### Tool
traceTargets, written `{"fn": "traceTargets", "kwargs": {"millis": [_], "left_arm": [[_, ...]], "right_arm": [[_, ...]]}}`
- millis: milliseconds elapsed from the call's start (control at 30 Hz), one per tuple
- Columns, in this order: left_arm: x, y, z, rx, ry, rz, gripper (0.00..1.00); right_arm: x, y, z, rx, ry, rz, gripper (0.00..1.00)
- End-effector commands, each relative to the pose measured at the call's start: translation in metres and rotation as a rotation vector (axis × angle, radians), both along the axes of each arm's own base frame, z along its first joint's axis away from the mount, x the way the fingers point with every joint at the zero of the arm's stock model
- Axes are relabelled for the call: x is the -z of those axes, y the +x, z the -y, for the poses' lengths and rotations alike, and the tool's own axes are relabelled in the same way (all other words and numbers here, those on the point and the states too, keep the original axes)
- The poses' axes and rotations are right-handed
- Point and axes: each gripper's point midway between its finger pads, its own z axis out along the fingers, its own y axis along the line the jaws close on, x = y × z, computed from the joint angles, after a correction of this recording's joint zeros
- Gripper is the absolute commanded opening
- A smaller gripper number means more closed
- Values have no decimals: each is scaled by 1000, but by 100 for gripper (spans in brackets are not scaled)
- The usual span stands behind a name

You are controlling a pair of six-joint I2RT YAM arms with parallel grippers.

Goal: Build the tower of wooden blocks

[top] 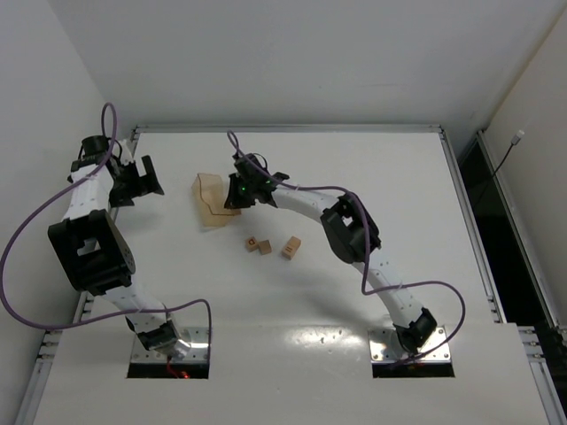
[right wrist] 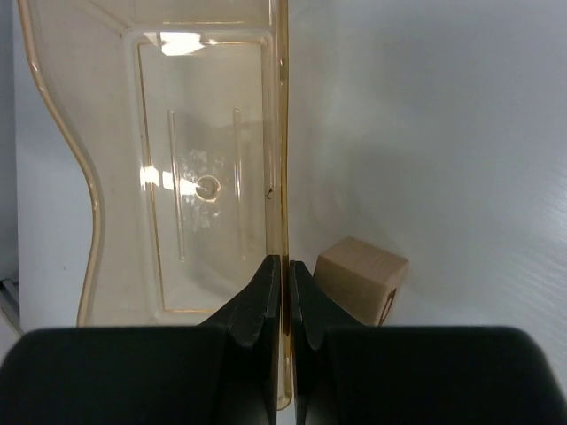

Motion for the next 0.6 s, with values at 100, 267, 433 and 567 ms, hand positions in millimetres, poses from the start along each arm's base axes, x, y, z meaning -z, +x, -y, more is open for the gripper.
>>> {"fn": "traceTargets", "kwargs": {"millis": [100, 267, 433, 567], "left_arm": [[-11, 2, -2, 12, 0, 51, 97], [-8, 8, 3, 22, -36, 61, 97], [-10, 12, 8, 32, -70, 72, 97], [-14, 15, 9, 38, -76, 84, 97]], "right_arm": [[-8, -8, 56, 137, -165, -14, 0], [-28, -17, 108, 217, -251, -4, 0], [-33, -38, 152, 264, -320, -21, 0], [-34, -68, 176, 286, -349, -82, 0]]}}
